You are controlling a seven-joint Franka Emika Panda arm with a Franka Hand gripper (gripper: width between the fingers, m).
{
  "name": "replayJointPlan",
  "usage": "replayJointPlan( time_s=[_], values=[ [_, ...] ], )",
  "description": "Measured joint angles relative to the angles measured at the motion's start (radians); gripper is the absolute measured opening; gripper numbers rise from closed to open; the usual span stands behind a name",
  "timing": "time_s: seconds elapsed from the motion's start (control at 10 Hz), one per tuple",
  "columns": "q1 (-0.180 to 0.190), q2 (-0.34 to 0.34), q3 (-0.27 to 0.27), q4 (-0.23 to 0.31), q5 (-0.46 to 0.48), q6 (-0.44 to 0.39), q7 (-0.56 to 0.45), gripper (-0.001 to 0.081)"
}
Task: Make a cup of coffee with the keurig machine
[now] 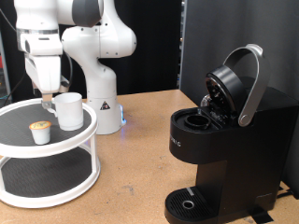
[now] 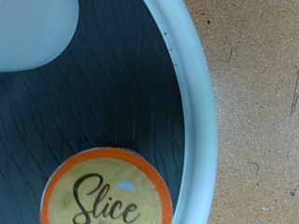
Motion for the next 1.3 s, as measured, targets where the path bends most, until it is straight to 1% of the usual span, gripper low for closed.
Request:
replayJointPlan(
  time_s=[0.3,0.6,1.3],
  values=[
    [-0.009,0.011,0.0,-0.033,-0.008,0.046,0.0,0.0803],
    [-0.015,0.042,-0.004,-0.05,-0.008,0.098,-0.003,0.0803],
    [-0.024,0.122,-0.043,-0.081,-0.021,0.238,-0.065,0.0803]
  ],
)
